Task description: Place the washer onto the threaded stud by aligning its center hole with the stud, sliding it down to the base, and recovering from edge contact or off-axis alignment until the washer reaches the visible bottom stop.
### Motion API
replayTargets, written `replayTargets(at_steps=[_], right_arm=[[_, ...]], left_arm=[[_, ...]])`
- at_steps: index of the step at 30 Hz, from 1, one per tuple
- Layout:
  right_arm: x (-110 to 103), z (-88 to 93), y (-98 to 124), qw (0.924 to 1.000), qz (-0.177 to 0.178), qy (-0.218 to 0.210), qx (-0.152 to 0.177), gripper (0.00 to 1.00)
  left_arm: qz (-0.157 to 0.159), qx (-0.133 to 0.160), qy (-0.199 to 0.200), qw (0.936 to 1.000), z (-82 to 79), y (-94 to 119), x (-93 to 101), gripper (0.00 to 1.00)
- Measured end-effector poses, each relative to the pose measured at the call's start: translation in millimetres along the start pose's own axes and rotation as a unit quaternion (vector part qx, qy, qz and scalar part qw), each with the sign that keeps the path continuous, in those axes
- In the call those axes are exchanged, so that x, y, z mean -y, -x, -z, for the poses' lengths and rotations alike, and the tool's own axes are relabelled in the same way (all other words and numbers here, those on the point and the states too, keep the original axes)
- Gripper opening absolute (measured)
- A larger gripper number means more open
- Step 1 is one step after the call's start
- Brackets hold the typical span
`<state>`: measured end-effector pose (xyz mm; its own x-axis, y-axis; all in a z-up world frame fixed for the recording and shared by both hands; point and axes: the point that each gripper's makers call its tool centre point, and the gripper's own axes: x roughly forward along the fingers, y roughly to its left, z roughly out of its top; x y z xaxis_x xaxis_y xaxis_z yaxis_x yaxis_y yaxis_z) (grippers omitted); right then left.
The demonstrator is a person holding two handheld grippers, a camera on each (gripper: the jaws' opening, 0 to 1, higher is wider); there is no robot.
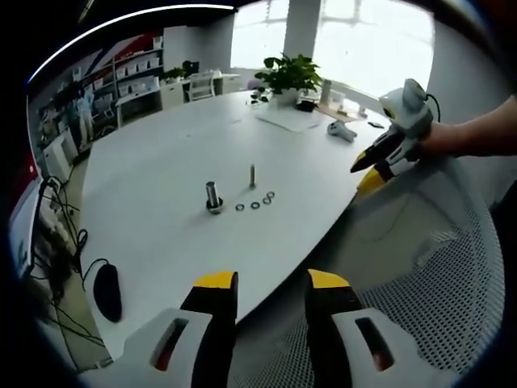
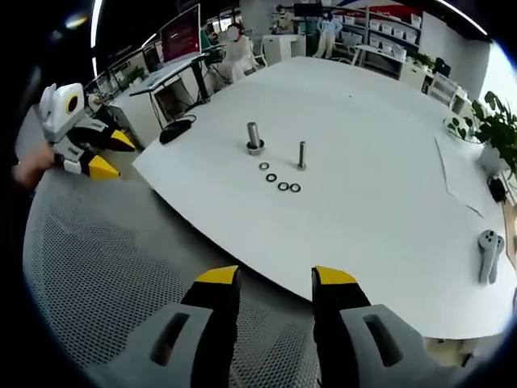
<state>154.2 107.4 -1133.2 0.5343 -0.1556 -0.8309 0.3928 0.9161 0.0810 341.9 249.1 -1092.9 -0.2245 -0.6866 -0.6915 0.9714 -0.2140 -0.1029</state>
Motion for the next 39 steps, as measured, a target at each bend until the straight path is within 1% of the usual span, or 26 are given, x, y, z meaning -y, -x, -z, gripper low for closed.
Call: replayTargets(at_steps=[4, 9, 13, 15, 18, 19, 20, 21, 23, 25, 26, 27, 29, 30, 31, 32, 33, 34, 35, 36, 39], right_arm=[[2.7, 1.4, -0.5, 1.0, 0.0, -0.005, 0.001, 0.37], [0.0, 2.1, -1.0, 1.0, -0.002, -0.002, -0.004, 0.37], [2.1, -1.6, 0.2, 0.9999, 0.003, -0.013, 0.007, 0.37], [3.0, -4.0, 2.2, 0.9998, 0.003, -0.014, 0.011, 0.37], [2.5, -3.9, 1.7, 0.9999, 0.003, -0.01, 0.011, 0.38], [-0.5, -2.3, 0.7, 0.9999, 0.003, -0.005, 0.01, 0.37], [0.1, -5.6, 1.6, 0.9998, 0.004, 0.002, 0.018, 0.37], [2.7, -10.2, 3.1, 0.9996, 0.008, -0.001, 0.028, 0.37], [7.3, -12.6, 5.2, 0.9993, 0.01, -0.014, 0.033, 0.37], [4.5, -12.6, 5.4, 0.9996, 0.007, -0.015, 0.025, 0.37], [2.3, -12.7, 5.0, 0.9997, 0.005, -0.009, 0.021, 0.38], [-2.6, -13.7, 2.6, 0.9998, 0.004, 0.009, 0.015, 0.38], [-0.6, -12.7, 2.1, 0.9992, 0.006, 0.038, 0.006, 0.38], [-0.8, -12.7, 1.7, 0.9982, 0.005, 0.06, -0.001, 0.38], [-0.1, -13.9, 1.6, 0.9971, 0.006, 0.076, -0.001, 0.38], [1.2, -18.9, 2.3, 0.9954, 0.013, 0.095, 0.004, 0.38], [3.4, -21.5, 2.3, 0.9928, 0.019, 0.118, -0.004, 0.38], [6.0, -23.2, 1.7, 0.991, 0.024, 0.131, -0.012, 0.38], [7.1, -26.5, -1.3, 0.9894, 0.023, 0.142, -0.018, 0.38], [4.3, -33.2, -5.7, 0.9902, 0.015, 0.138, -0.013, 0.38], [2.3, -46.0, -16.7, 0.9894, 0.009, 0.145, -0.01, 0.38]], left_arm=[[-0.001, -0.002, -0.004, 1.0, -0.3, -1.3, 1.2, 0.3], [0.0, -0.002, -0.002, 1.0, 0.6, -1.7, 0.4, 0.3], [0.002, -0.004, -0.01, 0.9999, -0.5, -1.7, 4.5, 0.29], [0.003, -0.005, -0.01, 0.9999, -0.3, -1.1, 2.3, 0.3], [0.003, -0.002, -0.003, 1.0, 1.3, -1.3, -1.7, 0.3], [0.004, -0.003, -0.003, 1.0, 2.3, -2.3, -0.5, 0.3], [0.003, -0.005, -0.004, 1.0, 2.9, -2.9, 0.2, 0.3], [0.003, -0.007, -0.007, 0.9999, 3.1, -3.3, 0.6, 0.3], [0.002, -0.005, -0.01, 0.9999, 1.7, -2.7, -0.8, 0.3], [0.0, 0.0, -0.004, 1.0, 1.8, -1.5, -5.3, 0.3], [0.0, 0.001, -0.003, 1.0, 2.4, -1.4, -6.3, 0.3], [-0.001, 0.0, -0.003, 1.0, 3.8, -1.7, -6.9, 0.3], [-0.002, -0.002, -0.004, 1.0, 4.9, -1.6, -7.3, 0.3], [-0.003, 0.001, -0.005, 1.0, 2.8, -0.8, -6.7, 0.3], [-0.004, 0.005, -0.005, 1.0, 1.3, -0.4, -7.2, 0.3], [-0.005, 0.008, -0.003, 1.0, 0.5, -1.0, -8.4, 0.3], [-0.006, 0.009, -0.002, 0.9999, 0.6, -1.0, -8.6, 0.3], [-0.005, 0.006, -0.001, 1.0, 1.8, -0.7, -7.9, 0.3], [-0.004, 0.003, -0.002, 1.0, 2.8, -0.9, -7.1, 0.3], [-0.005, 0.002, -0.006, 1.0, 3.9, -1.3, -7.4, 0.3], [-0.005, 0.005, -0.003, 1.0, 2.2, -0.7, -8.1, 0.3]])
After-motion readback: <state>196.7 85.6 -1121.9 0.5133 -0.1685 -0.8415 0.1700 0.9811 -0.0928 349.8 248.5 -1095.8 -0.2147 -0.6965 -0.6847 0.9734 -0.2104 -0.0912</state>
